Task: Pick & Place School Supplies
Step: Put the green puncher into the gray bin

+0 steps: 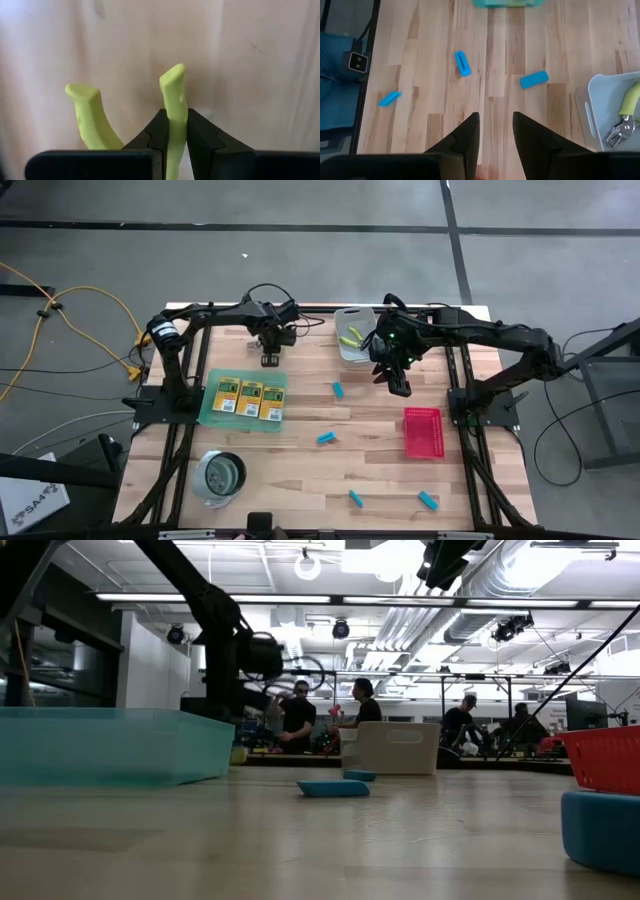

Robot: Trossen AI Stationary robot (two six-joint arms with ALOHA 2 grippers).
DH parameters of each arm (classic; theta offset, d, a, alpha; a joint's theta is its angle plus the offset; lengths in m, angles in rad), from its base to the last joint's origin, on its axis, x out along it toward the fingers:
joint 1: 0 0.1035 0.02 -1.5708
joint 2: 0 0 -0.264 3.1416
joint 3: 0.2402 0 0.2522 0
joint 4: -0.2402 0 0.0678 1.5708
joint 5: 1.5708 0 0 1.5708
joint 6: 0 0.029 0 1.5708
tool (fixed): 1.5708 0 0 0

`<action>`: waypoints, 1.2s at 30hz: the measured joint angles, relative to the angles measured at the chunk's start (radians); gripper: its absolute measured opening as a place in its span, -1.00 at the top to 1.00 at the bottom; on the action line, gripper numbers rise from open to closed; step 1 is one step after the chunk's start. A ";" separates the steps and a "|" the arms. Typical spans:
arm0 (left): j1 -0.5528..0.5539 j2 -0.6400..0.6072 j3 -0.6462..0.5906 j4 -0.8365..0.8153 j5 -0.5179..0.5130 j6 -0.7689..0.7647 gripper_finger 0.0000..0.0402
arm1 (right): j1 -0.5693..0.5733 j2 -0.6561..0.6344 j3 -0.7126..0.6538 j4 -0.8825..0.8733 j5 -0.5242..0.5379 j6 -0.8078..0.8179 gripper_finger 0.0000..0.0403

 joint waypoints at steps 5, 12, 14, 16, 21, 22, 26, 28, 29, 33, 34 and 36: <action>-0.023 -0.059 0.031 0.008 -0.014 -0.004 0.82 | 0.000 0.000 0.000 0.004 -0.002 0.000 0.46; -0.083 -0.224 0.068 0.041 0.142 -0.067 0.82 | 0.000 0.000 0.000 0.031 -0.001 0.022 0.46; -0.103 -0.283 0.070 0.082 0.214 -0.081 0.82 | 0.000 0.000 0.000 0.039 0.000 0.025 0.46; -0.126 -0.338 0.071 0.127 0.296 -0.089 0.82 | 0.000 0.000 0.000 0.057 0.001 0.024 0.46; -0.168 -0.440 0.072 0.265 0.544 -0.109 0.82 | 0.003 0.000 0.000 0.125 0.002 0.024 0.46; -0.173 -0.452 0.072 0.287 0.589 -0.110 0.82 | 0.003 0.000 0.000 0.136 0.002 0.024 0.46; -0.197 -0.466 0.072 0.369 0.739 -0.111 0.82 | 0.003 0.000 0.000 0.193 0.059 0.023 0.46; -0.206 -0.463 0.072 0.409 0.821 -0.110 0.82 | 0.003 0.000 -0.001 0.226 0.085 0.018 0.46; -0.211 -0.459 0.072 0.436 0.859 -0.111 0.82 | 0.003 0.000 -0.001 0.251 0.095 0.015 0.46; -0.236 -0.440 0.071 0.548 0.954 -0.130 0.82 | 0.003 0.000 -0.001 0.333 0.104 -0.008 0.46; -0.243 -0.436 0.071 0.583 0.967 -0.132 0.82 | 0.003 0.000 -0.001 0.350 0.105 -0.011 0.46; -0.259 -0.435 0.071 0.634 1.000 -0.135 0.82 | 0.003 0.000 -0.001 0.369 0.104 -0.027 0.46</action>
